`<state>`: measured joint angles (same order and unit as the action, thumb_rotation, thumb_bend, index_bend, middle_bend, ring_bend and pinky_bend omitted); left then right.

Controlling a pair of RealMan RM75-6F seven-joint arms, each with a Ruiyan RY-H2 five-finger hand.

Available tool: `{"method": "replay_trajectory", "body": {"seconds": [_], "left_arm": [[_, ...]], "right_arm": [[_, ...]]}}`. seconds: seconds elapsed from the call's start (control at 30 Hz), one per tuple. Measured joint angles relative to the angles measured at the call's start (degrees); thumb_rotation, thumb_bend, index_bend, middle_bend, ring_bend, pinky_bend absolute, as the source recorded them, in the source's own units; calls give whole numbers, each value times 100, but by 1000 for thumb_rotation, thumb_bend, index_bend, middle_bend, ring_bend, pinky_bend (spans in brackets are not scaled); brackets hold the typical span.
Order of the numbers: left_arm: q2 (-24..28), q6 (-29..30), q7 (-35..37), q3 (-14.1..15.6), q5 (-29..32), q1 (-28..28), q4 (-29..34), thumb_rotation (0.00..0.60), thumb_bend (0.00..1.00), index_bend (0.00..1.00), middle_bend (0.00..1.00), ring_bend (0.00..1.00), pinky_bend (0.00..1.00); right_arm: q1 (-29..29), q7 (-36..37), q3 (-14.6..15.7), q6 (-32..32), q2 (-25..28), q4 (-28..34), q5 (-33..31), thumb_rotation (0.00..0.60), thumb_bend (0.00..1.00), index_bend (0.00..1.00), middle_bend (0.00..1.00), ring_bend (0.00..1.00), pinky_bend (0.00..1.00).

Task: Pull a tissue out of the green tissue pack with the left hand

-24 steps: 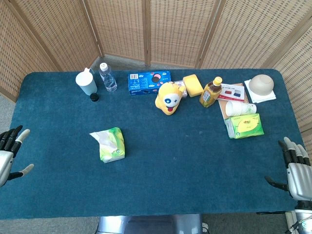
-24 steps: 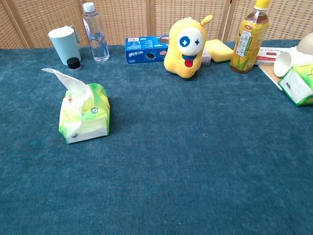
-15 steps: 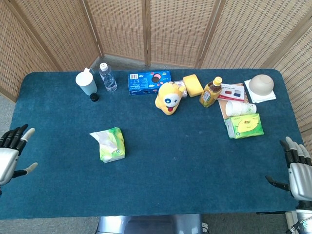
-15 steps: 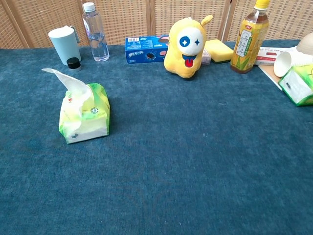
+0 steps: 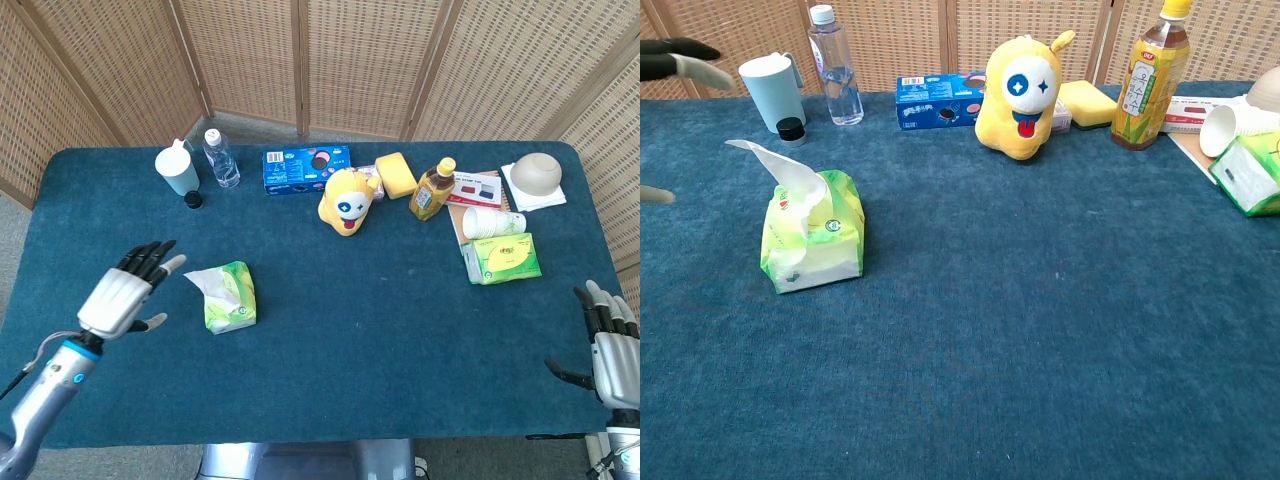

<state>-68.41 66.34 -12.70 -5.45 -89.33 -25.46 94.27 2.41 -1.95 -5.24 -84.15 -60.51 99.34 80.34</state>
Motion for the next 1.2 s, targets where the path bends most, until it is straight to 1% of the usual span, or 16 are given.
{"method": "replay_trajectory", "body": {"seconds": [0.17, 0.27, 0.37, 0.4, 0.47, 0.53, 0.57, 0.6, 0.63, 0.7, 0.77, 0.83, 0.93, 1.07, 1.2], "left_arm": [[-371, -447, -762, -201, 507, -361, -94, 600, 0, 126, 1, 1, 143], [-573, -659, -1107, -296, 772, -569, -162, 600, 0, 138, 25, 29, 205], [-765, -815, -1271, -343, 960, -738, -170, 600, 0, 159, 80, 72, 268], [-811, -832, -1303, -349, 977, -774, -168, 600, 0, 182, 112, 95, 305], [-912, -817, -1411, -352, 971, -829, -173, 600, 5, 252, 183, 154, 390], [-1000, -784, -1519, -348, 954, -870, -191, 600, 34, 368, 296, 258, 499], [-1047, -777, -1591, -345, 964, -897, -195, 600, 55, 410, 339, 298, 533], [-1077, -779, -1644, -346, 987, -916, -192, 600, 96, 484, 416, 368, 587], [-1104, -777, -1699, -349, 1012, -934, -189, 600, 133, 534, 467, 414, 623], [-1183, -732, -1846, -362, 1035, -968, -199, 600, 202, 621, 555, 492, 680], [-1280, -648, -1997, -371, 1048, -994, -229, 600, 266, 686, 619, 547, 720], [-1364, -571, -2107, -377, 1071, -1011, -269, 600, 316, 738, 668, 591, 748], [-1434, -469, -2167, -380, 1127, -1017, -330, 600, 343, 783, 709, 627, 767], [-1405, -349, -2095, -348, 1077, -985, -334, 600, 343, 806, 734, 648, 773], [-1222, -71, -1885, -264, 721, -902, -260, 600, 339, 811, 741, 655, 773]], "right_arm": [[-8, 97, -15, -14, 30, -10, -8, 584, 0, 0, 0, 0, 0], [-7, 121, -12, -1, 44, -14, -1, 584, 0, 0, 0, 0, 0], [1, 113, -8, 13, 40, -17, 4, 585, 0, 0, 0, 0, 0], [2, 112, -7, 16, 38, -18, 2, 586, 0, 0, 0, 0, 0], [1, 119, -6, 18, 39, -19, -3, 585, 0, 0, 0, 0, 0], [-1, 131, -7, 17, 40, -18, -4, 585, 0, 0, 0, 0, 0], [-2, 134, -7, 16, 42, -19, -4, 585, 0, 0, 0, 0, 0], [-2, 136, -5, 17, 43, -20, -2, 586, 0, 0, 0, 0, 0], [-2, 139, -2, 21, 43, -20, 1, 586, 0, 0, 0, 0, 0], [-2, 145, 3, 26, 45, -17, 5, 587, 0, 0, 0, 0, 0], [-3, 150, 5, 27, 47, -16, 6, 587, 0, 0, 0, 0, 0], [-4, 161, 4, 26, 51, -14, 5, 588, 0, 0, 0, 0, 0], [-8, 189, 0, 23, 61, -18, -4, 589, 0, 0, 0, 0, 0], [-10, 217, -3, 27, 73, -25, -10, 588, 0, 0, 0, 0, 0], [-11, 201, 7, 25, 68, -19, 9, 588, 0, 0, 0, 0, 0]]}}
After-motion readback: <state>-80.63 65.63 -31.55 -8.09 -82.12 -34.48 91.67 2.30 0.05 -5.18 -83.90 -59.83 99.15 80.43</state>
